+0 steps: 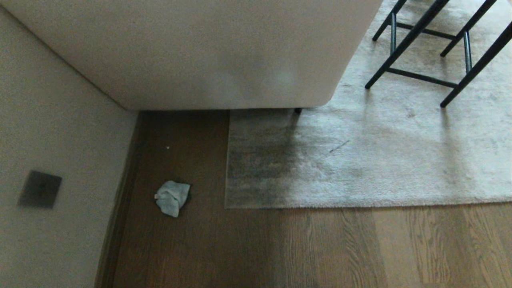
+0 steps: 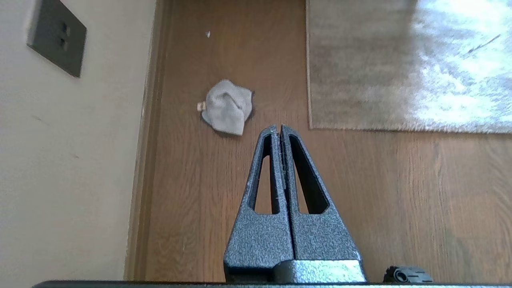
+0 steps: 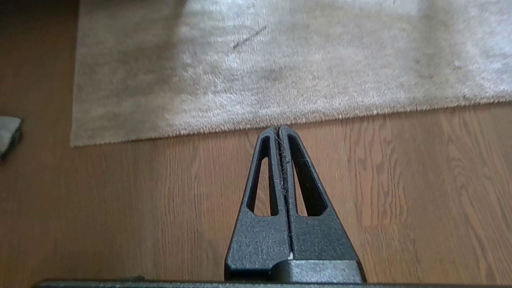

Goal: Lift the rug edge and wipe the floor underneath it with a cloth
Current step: Pick up the rag

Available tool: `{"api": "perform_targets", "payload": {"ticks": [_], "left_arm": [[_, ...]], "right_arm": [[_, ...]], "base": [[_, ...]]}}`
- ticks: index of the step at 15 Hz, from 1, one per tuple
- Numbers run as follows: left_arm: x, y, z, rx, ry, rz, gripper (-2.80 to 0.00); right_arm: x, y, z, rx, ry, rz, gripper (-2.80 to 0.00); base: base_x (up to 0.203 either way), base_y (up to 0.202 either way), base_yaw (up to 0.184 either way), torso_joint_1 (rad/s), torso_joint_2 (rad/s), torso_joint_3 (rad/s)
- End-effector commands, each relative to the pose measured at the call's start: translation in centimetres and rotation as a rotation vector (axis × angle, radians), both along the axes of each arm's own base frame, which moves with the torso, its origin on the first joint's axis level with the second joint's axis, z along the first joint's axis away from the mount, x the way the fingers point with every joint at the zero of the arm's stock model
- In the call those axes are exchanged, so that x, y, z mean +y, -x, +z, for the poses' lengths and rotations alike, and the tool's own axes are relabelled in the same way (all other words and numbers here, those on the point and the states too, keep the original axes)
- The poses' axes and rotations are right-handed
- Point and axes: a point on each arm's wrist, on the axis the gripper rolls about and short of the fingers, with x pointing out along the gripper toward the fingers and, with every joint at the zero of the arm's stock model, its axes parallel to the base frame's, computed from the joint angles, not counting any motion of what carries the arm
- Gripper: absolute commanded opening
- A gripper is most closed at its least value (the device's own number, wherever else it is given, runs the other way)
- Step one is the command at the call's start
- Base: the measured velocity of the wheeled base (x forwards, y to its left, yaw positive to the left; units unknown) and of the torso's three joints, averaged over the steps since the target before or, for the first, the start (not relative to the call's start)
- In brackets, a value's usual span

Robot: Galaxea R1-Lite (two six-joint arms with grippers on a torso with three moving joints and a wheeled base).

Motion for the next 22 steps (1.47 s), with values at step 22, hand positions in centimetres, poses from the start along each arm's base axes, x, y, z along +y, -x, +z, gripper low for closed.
{"api": "perform_targets", "payload": {"ticks": [22], "left_arm": [[0.00, 0.00, 0.00, 0.000, 0.005, 0.001, -2.80]], "right_arm": [[0.00, 0.00, 0.00, 0.000, 0.000, 0.000, -2.80]], "base": [[0.000, 0.000, 0.000, 0.003, 0.00, -0.198]]}}
